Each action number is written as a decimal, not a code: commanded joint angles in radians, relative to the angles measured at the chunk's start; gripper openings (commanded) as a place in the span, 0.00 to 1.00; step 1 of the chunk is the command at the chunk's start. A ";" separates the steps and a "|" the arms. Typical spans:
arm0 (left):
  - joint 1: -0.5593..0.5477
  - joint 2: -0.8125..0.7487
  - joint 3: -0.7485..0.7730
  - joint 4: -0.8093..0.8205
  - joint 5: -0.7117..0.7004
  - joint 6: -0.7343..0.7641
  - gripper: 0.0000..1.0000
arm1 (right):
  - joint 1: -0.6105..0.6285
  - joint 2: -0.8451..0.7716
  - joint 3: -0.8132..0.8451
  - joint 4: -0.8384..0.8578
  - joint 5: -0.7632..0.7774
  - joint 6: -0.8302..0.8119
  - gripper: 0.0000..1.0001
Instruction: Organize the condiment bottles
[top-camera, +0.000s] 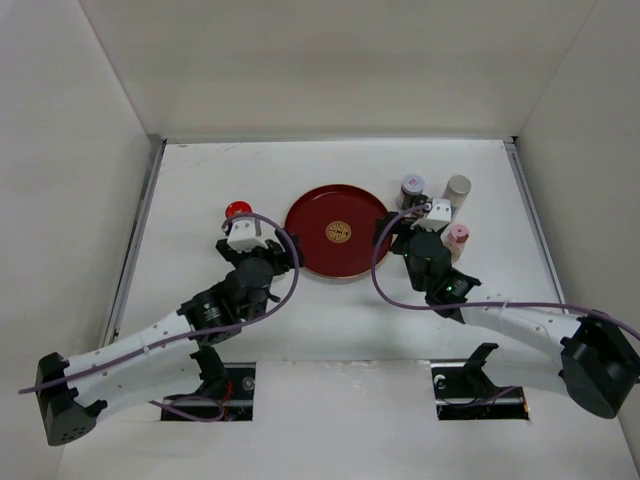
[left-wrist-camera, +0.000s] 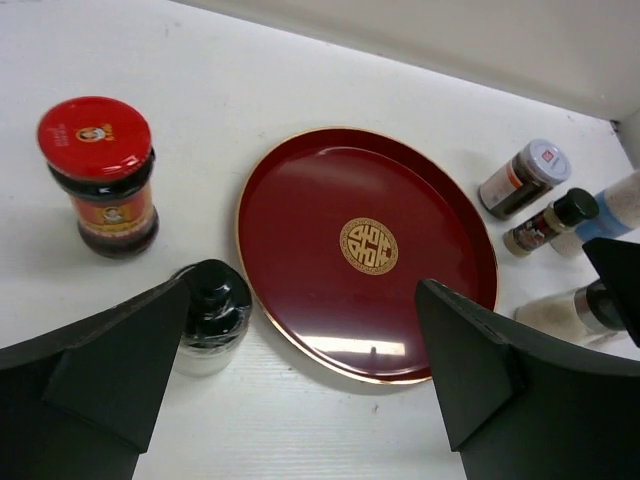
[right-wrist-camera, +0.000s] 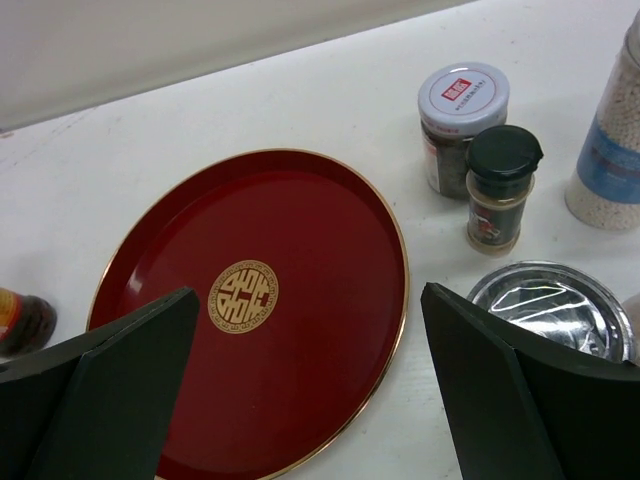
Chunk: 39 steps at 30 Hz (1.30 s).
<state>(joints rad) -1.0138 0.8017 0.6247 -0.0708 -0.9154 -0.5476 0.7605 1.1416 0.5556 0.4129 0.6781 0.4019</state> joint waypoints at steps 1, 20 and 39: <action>0.004 -0.082 0.032 -0.015 -0.083 0.001 1.00 | 0.006 0.004 0.000 0.064 -0.038 0.021 1.00; 0.521 0.255 0.239 -0.021 0.138 0.158 0.75 | 0.006 0.000 0.000 0.090 -0.181 0.026 0.54; 0.674 0.643 0.283 0.045 0.306 0.114 0.85 | 0.009 0.055 0.013 0.106 -0.238 0.025 0.92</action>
<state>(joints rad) -0.3573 1.4101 0.8989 -0.0731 -0.6556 -0.4156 0.7609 1.1915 0.5396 0.4580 0.4541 0.4232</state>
